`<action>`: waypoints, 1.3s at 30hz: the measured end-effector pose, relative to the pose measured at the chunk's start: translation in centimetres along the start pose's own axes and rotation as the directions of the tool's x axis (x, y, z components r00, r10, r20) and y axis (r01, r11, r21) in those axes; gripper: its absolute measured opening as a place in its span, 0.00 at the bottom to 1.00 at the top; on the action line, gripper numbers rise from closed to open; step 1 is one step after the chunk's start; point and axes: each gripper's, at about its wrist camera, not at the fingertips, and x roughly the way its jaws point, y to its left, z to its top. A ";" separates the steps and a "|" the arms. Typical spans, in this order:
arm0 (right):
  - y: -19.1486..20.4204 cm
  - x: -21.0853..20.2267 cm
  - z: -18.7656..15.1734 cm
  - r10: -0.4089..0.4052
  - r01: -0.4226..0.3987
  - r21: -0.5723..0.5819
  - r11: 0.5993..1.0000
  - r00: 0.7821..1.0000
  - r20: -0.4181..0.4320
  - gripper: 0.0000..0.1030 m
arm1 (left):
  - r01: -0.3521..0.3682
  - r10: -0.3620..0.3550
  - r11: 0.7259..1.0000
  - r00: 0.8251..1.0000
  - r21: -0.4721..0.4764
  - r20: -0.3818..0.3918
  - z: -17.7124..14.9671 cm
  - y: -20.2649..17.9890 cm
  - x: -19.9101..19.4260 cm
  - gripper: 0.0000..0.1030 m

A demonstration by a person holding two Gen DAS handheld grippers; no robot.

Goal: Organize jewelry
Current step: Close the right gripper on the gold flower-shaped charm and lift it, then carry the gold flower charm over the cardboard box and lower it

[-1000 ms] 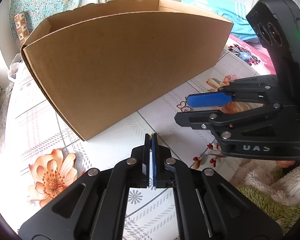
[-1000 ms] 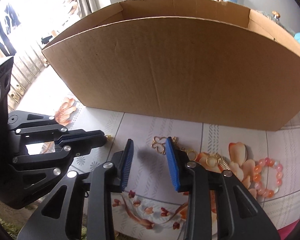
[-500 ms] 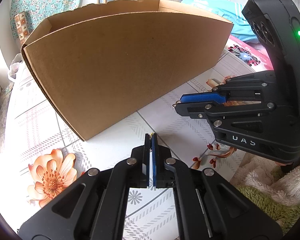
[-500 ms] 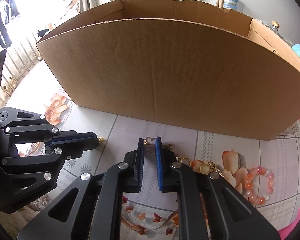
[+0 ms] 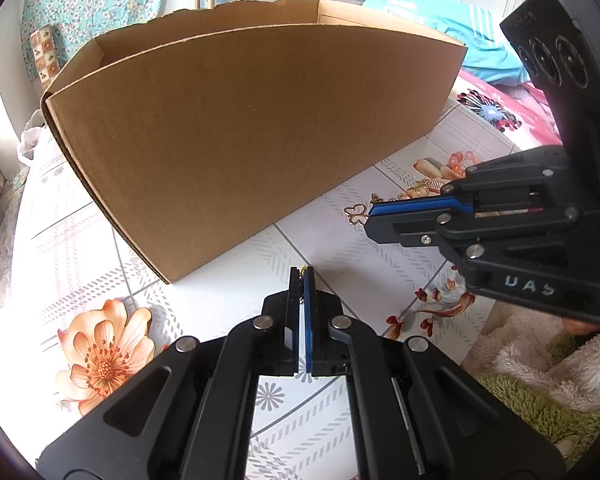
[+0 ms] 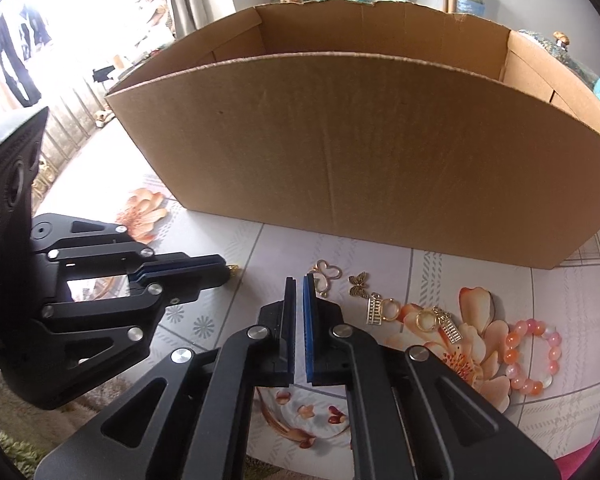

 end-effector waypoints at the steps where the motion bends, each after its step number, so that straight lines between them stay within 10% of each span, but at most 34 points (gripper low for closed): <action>1: -0.2 -0.2 0.0 -0.008 0.008 -0.007 1.000 1.000 0.006 0.12 | -0.001 0.001 1.000 1.000 0.001 0.000 0.0 0.0 0.0 0.01; 4: -0.8 -0.3 0.3 -0.042 0.042 -0.034 0.999 0.999 0.022 0.31 | -0.001 0.001 1.000 1.000 0.001 0.000 0.0 -0.1 0.1 0.01; 39: -0.5 -0.7 0.6 -0.044 0.044 -0.058 0.997 0.999 0.000 0.16 | 0.007 -0.007 1.000 1.000 -0.007 0.007 -0.1 0.0 0.1 0.01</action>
